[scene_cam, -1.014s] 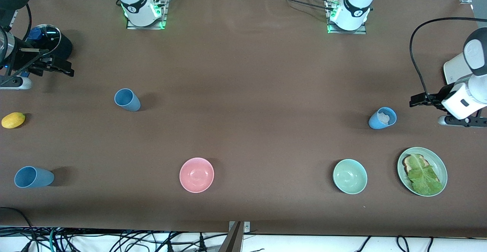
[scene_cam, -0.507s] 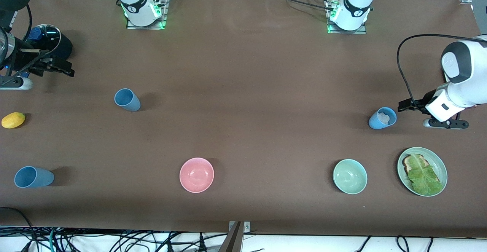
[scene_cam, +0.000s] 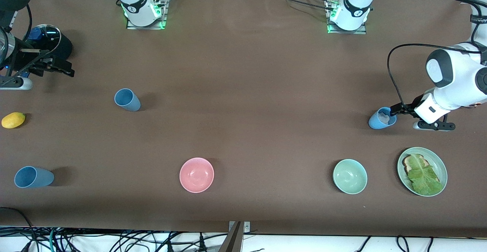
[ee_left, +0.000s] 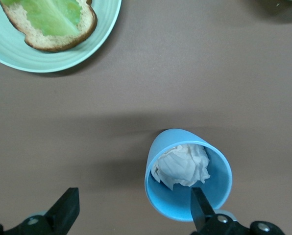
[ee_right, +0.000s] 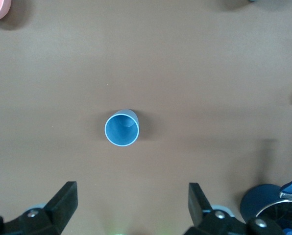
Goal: Stack blue cups with both arms
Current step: 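Lower the left gripper and close it on the tissue cup's rim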
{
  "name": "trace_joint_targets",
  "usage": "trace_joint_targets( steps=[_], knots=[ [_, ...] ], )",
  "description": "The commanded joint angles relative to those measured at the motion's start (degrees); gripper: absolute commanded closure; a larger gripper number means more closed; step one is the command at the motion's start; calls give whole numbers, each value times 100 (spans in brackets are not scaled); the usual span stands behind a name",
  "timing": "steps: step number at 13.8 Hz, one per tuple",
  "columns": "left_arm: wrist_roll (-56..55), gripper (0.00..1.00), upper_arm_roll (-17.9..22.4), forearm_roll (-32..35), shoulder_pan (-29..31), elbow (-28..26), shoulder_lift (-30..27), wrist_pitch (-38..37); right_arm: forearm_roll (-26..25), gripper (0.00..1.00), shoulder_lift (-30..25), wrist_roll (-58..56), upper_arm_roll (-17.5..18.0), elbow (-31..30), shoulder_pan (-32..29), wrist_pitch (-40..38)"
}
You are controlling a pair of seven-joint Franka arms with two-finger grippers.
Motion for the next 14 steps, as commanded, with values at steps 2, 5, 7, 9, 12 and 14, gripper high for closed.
trace_joint_targets(
  steps=[2,5,7,9,12,14],
  knots=[
    [192,1,56,-222,-65,-148,120,363,89,0,38,57,45,123,-59,-89],
    [192,1,47,-231,-91,-332,173,758,89,0,38,57,45,123,-59,-98],
    [192,1,47,-362,-144,-376,234,847,89,0,38,57,45,123,-59,-98],
    [192,1,47,-433,-197,-490,278,1092,89,0,38,57,36,123,-59,-107],
    [192,35,47,-495,-241,-614,322,1348,89,0,47,40,45,123,-59,-98],
    [201,82,56,-495,-232,-605,322,1340,89,0,65,31,45,123,-59,-107]
  ],
)
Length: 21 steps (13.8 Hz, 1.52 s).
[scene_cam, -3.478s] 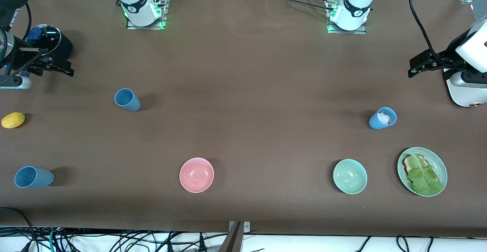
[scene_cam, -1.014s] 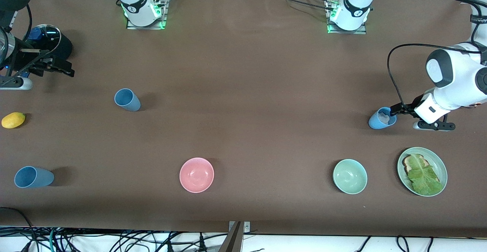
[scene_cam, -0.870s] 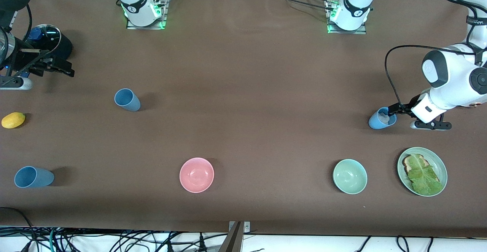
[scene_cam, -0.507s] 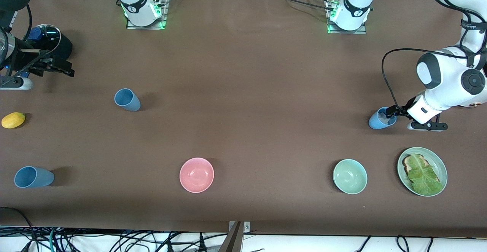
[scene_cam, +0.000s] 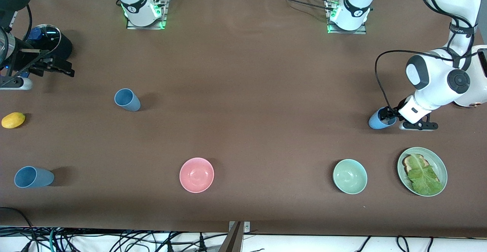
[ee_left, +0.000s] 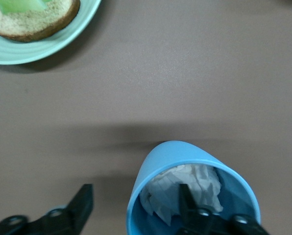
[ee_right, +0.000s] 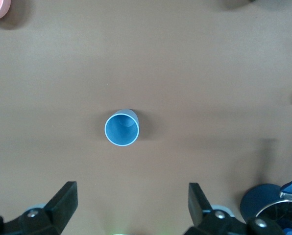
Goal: Stack blue cups with both arms
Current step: 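Lower the left gripper and close it on the tissue cup's rim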
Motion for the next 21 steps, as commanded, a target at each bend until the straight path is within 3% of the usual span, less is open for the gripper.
trace_joint_targets(
  steps=[1,2,11,17,21],
  knots=[
    [190,94,61,-198,-63,-70,-42,100,89,0,56,22,36,123,-59,-101],
    [190,100,61,-198,-63,-70,-42,74,89,0,56,22,36,123,-59,-101],
    [506,100,52,-216,-19,44,-147,-304,89,0,100,-31,45,131,-59,-119],
    [392,100,52,-216,-221,702,-358,-1358,10,0,363,-180,45,149,-33,-119],
    [-554,100,-9,-400,-668,897,-384,-1614,1,0,679,-198,36,96,-103,-145]
  ],
)
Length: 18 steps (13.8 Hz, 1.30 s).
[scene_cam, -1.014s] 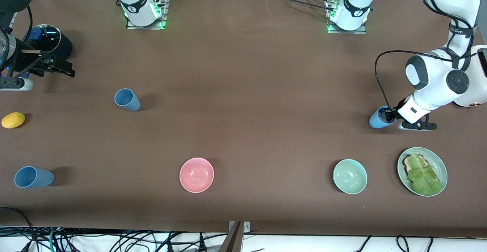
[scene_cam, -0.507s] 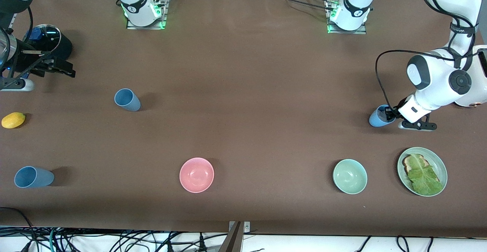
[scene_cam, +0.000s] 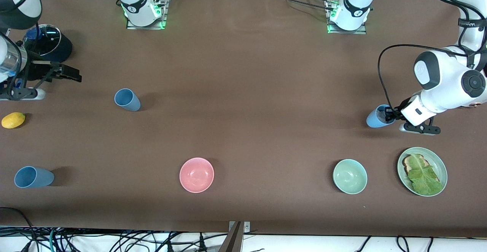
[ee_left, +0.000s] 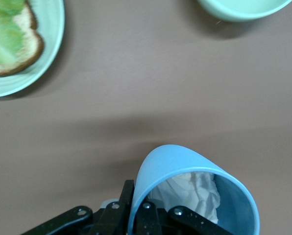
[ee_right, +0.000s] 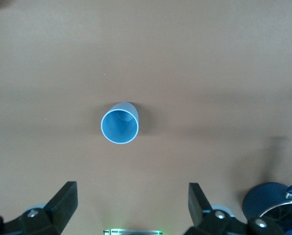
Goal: Stack blue cups with both arms
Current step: 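Carry the tissue cup to mid-table while the right gripper reaches another cup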
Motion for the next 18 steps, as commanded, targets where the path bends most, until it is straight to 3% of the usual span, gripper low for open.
trace_joint_targets(
  steps=[1,4,6,8,15,18],
  knots=[
    [-732,100,10,-237,-421,80,-59,-146,3,0,298,-97,34,83,-108,-102],
    [-1733,100,-234,-264,-712,141,-164,-146,-6,0,414,-96,17,-162,-248,116],
    [-2690,100,-647,-264,-826,212,-164,-146,3,0,230,-105,-71,-671,-249,572],
    [-3867,100,-815,-247,-1220,404,-103,-137,21,0,19,-105,-71,-1215,-249,1038],
    [-6857,100,-816,-194,-2759,1528,757,-84,21,0,-333,-96,-63,-3140,-240,3331],
    [-7553,100,-816,-194,-3050,2091,1196,-93,21,0,-158,-70,-36,-3450,-231,3860]
  ],
)
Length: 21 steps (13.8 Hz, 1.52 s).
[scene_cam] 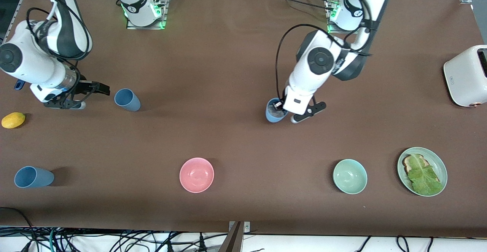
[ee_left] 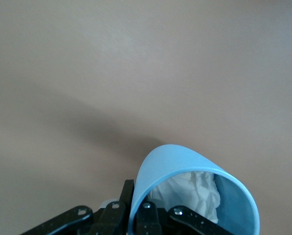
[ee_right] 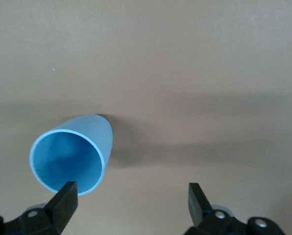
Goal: Stack blue cups with both arms
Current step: 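Carry the tissue cup to mid-table while the right gripper reaches another cup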
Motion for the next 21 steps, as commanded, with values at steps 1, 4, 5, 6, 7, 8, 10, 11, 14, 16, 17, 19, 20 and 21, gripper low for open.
trace_joint_targets(
  steps=[1,4,5,6,7,8,10,11,14,16,17,19,20,21],
  knots=[
    [-589,100,97,-68,-287,733,554,-82,23,0,-74,-44,57,-347,-11,434],
    [-1266,100,114,-68,-578,1173,932,-82,23,0,110,18,65,-347,7,610],
    [-1564,100,114,-60,-701,1348,1090,-82,31,0,163,27,74,-347,24,663],
    [-1854,100,131,-51,-832,1533,1248,-82,31,0,207,62,74,-347,33,742],
    [-2066,100,149,54,-912,1665,1346,-74,31,0,277,175,100,-339,33,777],
    [-2277,100,141,229,-965,1675,1390,-74,66,0,304,194,188,-338,33,804],
    [-2699,100,140,484,-1114,1684,1460,-47,75,0,348,439,267,-321,42,830],
    [-2875,100,140,520,-1211,1675,1461,14,75,0,365,492,320,-312,42,839],
    [-3087,100,140,626,-1290,1614,1504,250,75,0,532,493,338,-303,42,1067],
    [-3149,100,140,678,-1308,1596,1601,427,84,15,550,501,338,-303,42,1094],
    [-3201,100,140,801,-1343,1587,1636,462,93,30,559,501,338,-303,42,1085],
    [-3386,100,140,1038,-1379,1543,1680,489,93,65,577,667,347,-286,42,1033],
    [-3395,100,140,1057,-1370,1543,1680,489,93,83,577,703,364,-286,42,1015],
    [-3395,100,140,1057,-1370,1543,1689,498,93,100,568,712,373,-286,42,1015]
  ],
)
